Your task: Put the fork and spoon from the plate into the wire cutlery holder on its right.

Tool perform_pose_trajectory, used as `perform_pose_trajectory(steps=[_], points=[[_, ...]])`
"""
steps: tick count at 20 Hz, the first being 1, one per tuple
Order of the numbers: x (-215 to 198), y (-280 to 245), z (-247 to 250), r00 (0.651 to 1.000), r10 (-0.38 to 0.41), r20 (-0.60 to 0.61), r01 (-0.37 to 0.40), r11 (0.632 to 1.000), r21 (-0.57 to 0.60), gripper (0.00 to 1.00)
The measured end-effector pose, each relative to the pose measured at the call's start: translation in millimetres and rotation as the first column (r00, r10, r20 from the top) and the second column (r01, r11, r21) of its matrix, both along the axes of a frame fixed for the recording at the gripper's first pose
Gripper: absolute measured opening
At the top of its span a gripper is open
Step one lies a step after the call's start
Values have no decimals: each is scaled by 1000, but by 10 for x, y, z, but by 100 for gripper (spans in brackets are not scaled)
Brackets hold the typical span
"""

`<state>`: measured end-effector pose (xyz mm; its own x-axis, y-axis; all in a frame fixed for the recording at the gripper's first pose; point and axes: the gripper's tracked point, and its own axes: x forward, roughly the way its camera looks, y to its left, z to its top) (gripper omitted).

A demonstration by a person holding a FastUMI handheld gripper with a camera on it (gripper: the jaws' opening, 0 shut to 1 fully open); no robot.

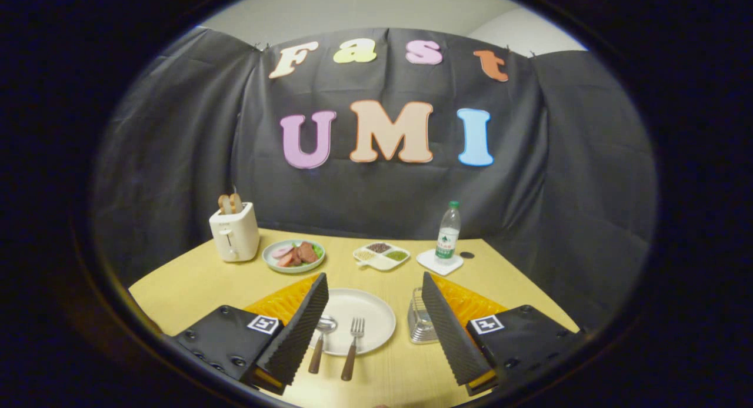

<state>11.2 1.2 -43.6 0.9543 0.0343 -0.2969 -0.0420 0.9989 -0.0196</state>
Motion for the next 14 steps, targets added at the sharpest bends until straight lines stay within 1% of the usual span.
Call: perform_pose_trajectory(steps=[3, 5, 7, 10, 14], points=[[23, 88, -193, 992, 24, -124, -17, 998, 56, 100], [28, 84, -420, 974, 36, -225, -25, 998, 52, 100], [47, 16, -653, 947, 29, -320, -34, 999, -10, 100], [65, -73, -954, 904, 14, -427, -69, 991, -114, 100], [19, 6, -1328, 838, 26, -546, -105, 988, -115, 100]])
